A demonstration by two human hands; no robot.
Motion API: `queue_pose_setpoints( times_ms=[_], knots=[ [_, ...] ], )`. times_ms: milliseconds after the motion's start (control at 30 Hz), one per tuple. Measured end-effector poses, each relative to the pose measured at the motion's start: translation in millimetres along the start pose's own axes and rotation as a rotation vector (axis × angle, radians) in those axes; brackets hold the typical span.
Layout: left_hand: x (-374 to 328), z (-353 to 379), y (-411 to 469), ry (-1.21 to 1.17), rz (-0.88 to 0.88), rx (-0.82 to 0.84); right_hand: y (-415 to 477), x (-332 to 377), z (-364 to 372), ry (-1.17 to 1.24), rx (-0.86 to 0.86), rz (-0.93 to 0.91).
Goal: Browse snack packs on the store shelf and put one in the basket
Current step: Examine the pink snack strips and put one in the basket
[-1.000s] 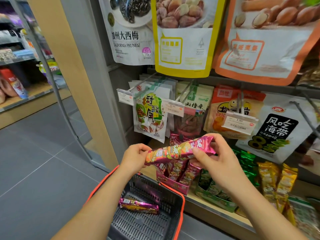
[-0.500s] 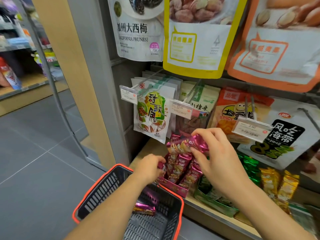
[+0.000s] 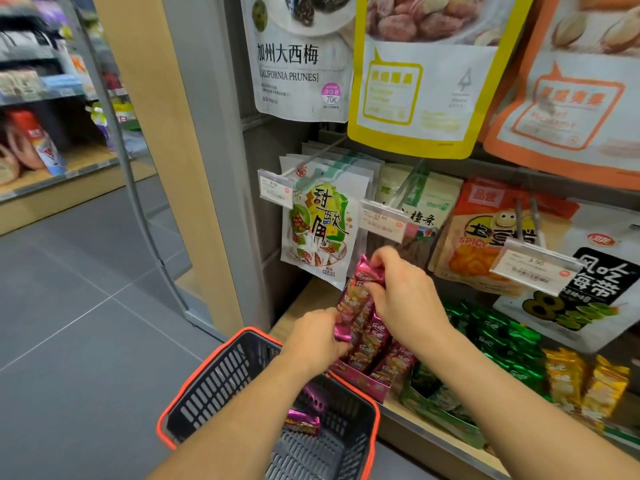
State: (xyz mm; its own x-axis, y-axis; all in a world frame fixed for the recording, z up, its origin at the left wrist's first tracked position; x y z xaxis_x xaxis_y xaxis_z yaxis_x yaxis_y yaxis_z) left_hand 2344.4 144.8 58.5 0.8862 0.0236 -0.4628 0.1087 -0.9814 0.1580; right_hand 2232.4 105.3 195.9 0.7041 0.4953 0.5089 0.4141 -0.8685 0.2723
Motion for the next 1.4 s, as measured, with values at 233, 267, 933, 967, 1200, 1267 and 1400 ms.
queue_pose_setpoints(
  times_ms=[233,267,933,967,1200,1267,1400],
  knots=[
    [-1.4,0.6,-5.2,-0.081,-0.001,0.003,11.7,-27.8,61.5,0.021,0.101,0.072],
    [-2.2,-0.8,-5.3,-0.073,0.008,-0.004,12.5,-31.6,70.1,0.026,0.124,0.087],
    [-18.6,35.5,2.4,0.263,0.123,0.255,44.3,-80.0,80.4,-0.34,0.058,0.284],
    [-18.9,34.5,2.1,0.252,0.125,0.24,47.7,-84.7,84.3,-0.389,0.073,0.307],
    [-16.8,23.3,3.2,0.205,0.134,0.103,55.0,-97.8,119.1,-0.576,0.167,0.383],
    [-20.3,24.2,2.0,0.187,0.173,0.097,60.1,-95.6,118.4,-0.568,0.134,0.372],
    [-28.0,22.9,1.5,0.257,0.232,0.106,63.3,-87.5,120.1,-0.569,0.124,0.301]
  ],
)
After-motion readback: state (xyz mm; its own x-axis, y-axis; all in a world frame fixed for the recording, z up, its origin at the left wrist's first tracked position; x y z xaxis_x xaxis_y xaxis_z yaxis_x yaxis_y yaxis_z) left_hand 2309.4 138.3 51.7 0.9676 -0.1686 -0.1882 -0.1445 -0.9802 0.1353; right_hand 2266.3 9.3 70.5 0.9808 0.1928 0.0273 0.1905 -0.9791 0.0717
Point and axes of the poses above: each hand's wrist, its own y-axis towards the middle knuckle, its own z-axis out of the palm, x = y × z, the point moved 10 cm from there along y, towards the middle knuckle, and after that the axes turned 15 degrees about z, right-handed, at the moved point
